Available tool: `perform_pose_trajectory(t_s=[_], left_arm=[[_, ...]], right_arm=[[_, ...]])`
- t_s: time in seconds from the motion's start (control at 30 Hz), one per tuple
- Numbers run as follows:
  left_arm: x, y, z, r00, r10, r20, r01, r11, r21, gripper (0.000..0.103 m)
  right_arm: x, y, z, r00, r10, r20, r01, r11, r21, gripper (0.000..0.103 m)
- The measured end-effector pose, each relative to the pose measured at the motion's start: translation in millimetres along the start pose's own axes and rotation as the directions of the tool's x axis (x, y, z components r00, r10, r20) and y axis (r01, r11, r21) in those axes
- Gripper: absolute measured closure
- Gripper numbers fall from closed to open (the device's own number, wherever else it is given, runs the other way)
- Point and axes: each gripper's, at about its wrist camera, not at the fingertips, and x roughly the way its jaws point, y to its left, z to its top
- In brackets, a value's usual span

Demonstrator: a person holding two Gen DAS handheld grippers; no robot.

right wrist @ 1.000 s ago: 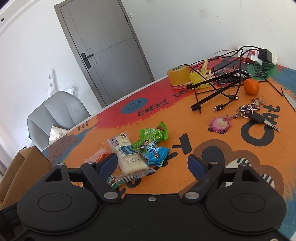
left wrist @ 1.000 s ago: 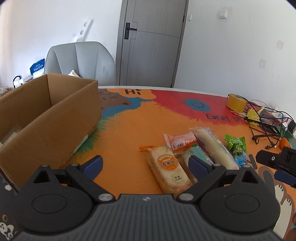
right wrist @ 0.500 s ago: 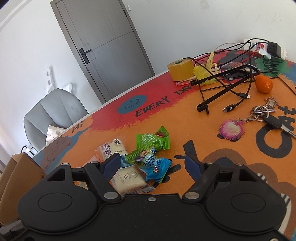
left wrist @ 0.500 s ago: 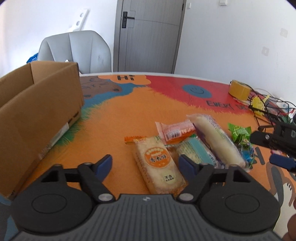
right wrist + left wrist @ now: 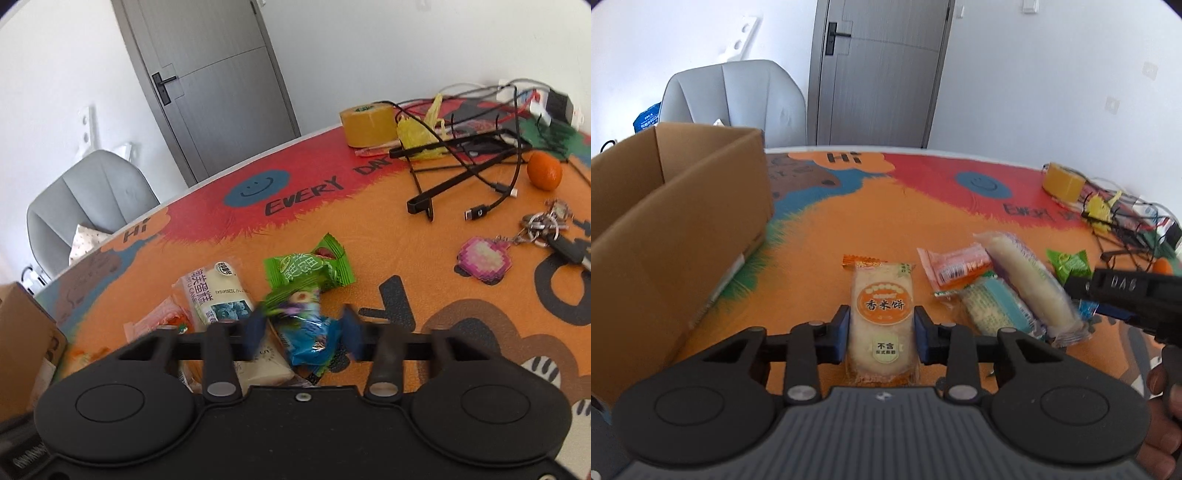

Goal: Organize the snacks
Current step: 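Grasp orange-labelled bread pack with left tool while right tool grasps blue pouch, then carry bread pack and blue pouch over the box and open both tools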

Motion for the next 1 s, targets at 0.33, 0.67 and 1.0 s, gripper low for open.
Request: perform_pose_trajectory(t_s=[0.33,0.67,1.0], left_arm=[[-44.1,29.4,20.2,0.991,-0.080,0.104,0.084,0.996,-0.034,0.069],[-86.6,80.8,47.9,0.975,-0.118,0.190,0.130,0.990,-0.053,0.069],[-93.2,155.5,67.4,0.969,-0.124,0.213,0.150,0.983,-0.109,0.069]], right_arm=[[-33.0,28.6,2.9,0.998,0.003,0.069,-0.002,1.000,-0.018,0.073],[-67.7,100.3,8.1,0.987,0.087,0.137,-0.077,0.994,-0.078,0.073],[-71.9,188.6,9.8,0.969,0.217,0.121,-0.196,0.967,-0.160,0.073]])
